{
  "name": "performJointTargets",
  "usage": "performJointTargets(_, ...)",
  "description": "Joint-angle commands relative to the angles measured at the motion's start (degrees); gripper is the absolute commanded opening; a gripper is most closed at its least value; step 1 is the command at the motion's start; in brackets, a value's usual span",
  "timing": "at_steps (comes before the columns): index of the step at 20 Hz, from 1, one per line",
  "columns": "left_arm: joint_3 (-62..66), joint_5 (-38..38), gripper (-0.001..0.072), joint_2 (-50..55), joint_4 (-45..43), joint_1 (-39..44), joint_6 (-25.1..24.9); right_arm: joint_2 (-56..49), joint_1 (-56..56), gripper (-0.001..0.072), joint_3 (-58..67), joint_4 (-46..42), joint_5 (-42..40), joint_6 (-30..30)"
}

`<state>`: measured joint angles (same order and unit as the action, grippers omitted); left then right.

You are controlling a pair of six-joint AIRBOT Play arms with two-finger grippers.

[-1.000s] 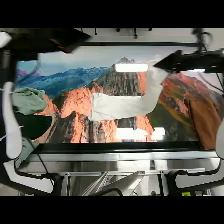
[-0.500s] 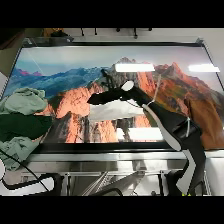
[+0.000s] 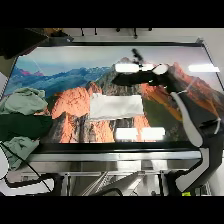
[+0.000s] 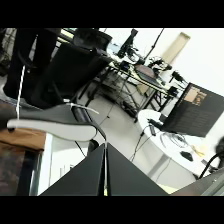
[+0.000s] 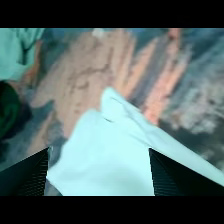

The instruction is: Fold the shirts.

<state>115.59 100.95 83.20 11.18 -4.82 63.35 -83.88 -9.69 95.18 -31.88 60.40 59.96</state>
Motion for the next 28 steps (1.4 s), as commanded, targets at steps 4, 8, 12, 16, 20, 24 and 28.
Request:
performJointTargets(4,0.0,-1.1,0.0028,2.9,0.0,1.9,0.2,1.9,15.5,0.0695,-10.8,-13.6,12.5,7.9)
performJointTargets(8,0.0,-1.5,0.0028,3.3,0.0,1.9,1.3,-2.0,13.4,0.0695,-15.5,-13.5,9.5,7.3)
performJointTargets(12,0.0,-1.5,0.0028,3.2,0.0,1.9,2.3,-5.1,9.5,0.0695,-15.5,-11.8,9.5,7.2)
performJointTargets(16,0.0,-1.5,0.0028,3.2,0.0,1.9,2.3,-3.9,7.8,0.0059,-13.6,-2.2,11.6,1.7)
performJointTargets(20,0.0,-1.4,0.0028,3.2,0.0,1.9,2.7,2.5,11.1,0.0021,-6.3,0.2,10.2,3.6)
performJointTargets(24,0.0,-1.4,0.0028,3.2,0.0,1.9,3.2,8.0,20.3,0.002,2.0,0.2,10.6,8.9)
performJointTargets(28,0.0,-1.4,0.0028,3.2,0.0,1.9,3.2,13.0,32.8,0.002,3.9,0.2,7.5,11.0)
